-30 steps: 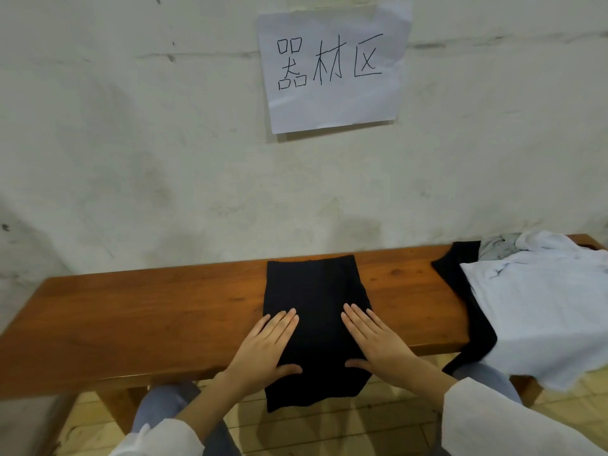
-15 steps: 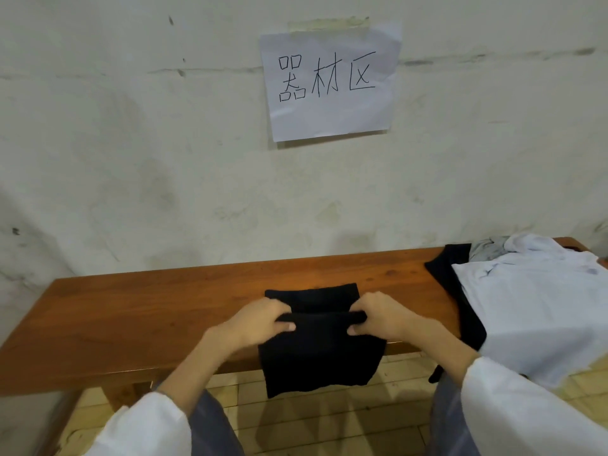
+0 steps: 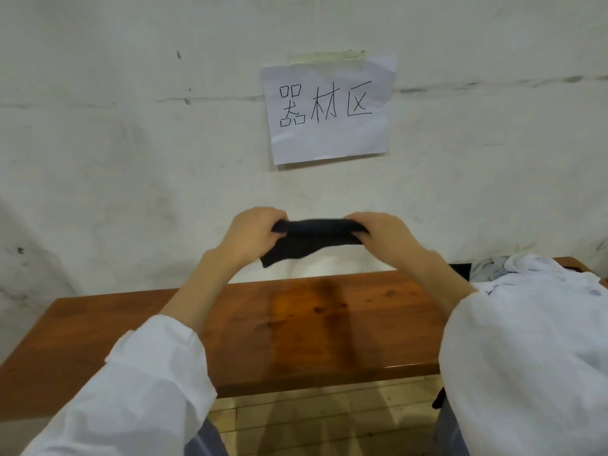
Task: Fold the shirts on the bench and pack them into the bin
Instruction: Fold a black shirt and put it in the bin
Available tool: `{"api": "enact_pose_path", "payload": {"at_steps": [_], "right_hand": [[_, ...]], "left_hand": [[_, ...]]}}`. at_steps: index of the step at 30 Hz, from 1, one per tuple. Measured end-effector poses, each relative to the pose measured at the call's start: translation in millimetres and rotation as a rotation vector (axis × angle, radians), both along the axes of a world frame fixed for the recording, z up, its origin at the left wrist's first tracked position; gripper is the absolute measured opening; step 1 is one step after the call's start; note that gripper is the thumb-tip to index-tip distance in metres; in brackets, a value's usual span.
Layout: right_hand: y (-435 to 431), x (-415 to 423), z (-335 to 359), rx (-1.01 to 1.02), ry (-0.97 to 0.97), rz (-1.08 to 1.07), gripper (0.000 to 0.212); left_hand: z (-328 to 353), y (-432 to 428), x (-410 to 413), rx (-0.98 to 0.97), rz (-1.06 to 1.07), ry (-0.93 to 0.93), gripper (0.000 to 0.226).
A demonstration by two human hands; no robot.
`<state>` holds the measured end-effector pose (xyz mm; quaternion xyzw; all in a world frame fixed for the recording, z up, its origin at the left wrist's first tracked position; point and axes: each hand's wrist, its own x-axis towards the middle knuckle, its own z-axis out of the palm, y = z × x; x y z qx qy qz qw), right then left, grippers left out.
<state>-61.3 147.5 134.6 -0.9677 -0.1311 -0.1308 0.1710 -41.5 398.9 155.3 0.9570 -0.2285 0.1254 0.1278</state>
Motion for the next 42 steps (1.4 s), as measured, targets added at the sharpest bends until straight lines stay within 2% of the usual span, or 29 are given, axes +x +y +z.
{"api": "enact_pose_path", "payload": {"at_steps": [2,7,9,11,13,17,19,21,23,26,30,33,36,40,42], "right_hand": [[-1,-14,-38,-0.100,0.099,0.003,0.042],[2,-70,-145,-0.301,0.438,0.110,0.054],[4,-90,-173,-0.307,0.411,0.124,0.058],[4,-106,-186,-0.243,0.336,0.109,0.064],[8,-119,-184,-0.259,0.345,0.096,0.068],[9,-112,-165,-0.230,0.479,0.109,0.064],[3,-89,-152,-0.060,0.559,0.057,0.054],[-3,-62,-148,0.113,0.597,-0.058,0.045],[-4,-31,-153,0.176,0.539,-0.157,0.035],[3,7,-168,0.245,0.523,-0.274,0.031],[18,34,-181,0.255,0.541,-0.400,0.040],[28,35,-187,0.283,0.491,-0.499,0.030],[33,25,-193,0.335,0.351,-0.532,0.017],[35,7,-196,0.471,0.121,-0.529,0.010],[36,7,-192,0.480,-0.005,-0.529,0.009]], "left_hand": [[-36,5,-11,0.043,-0.010,0.014,0.016],[-153,18,-71,0.224,-0.099,0.364,0.031],[-184,20,-92,0.228,-0.093,0.424,0.037],[-196,23,-100,0.193,-0.078,0.425,0.038],[-194,25,-102,0.185,-0.095,0.453,0.037],[-181,29,-90,0.059,-0.086,0.743,0.043],[-176,33,-75,-0.099,-0.032,0.836,0.041],[-177,36,-54,-0.186,0.070,0.749,0.029],[-184,38,-29,-0.202,0.255,0.571,0.021],[-194,37,0,-0.269,0.437,0.503,0.034],[-199,23,17,-0.361,0.480,0.609,0.047],[-205,18,24,-0.451,0.558,0.617,0.036],[-207,18,22,-0.488,0.575,0.568,0.013],[-197,14,9,-0.687,0.512,0.499,0.015],[-188,10,10,-0.724,0.472,0.413,0.014]]}}
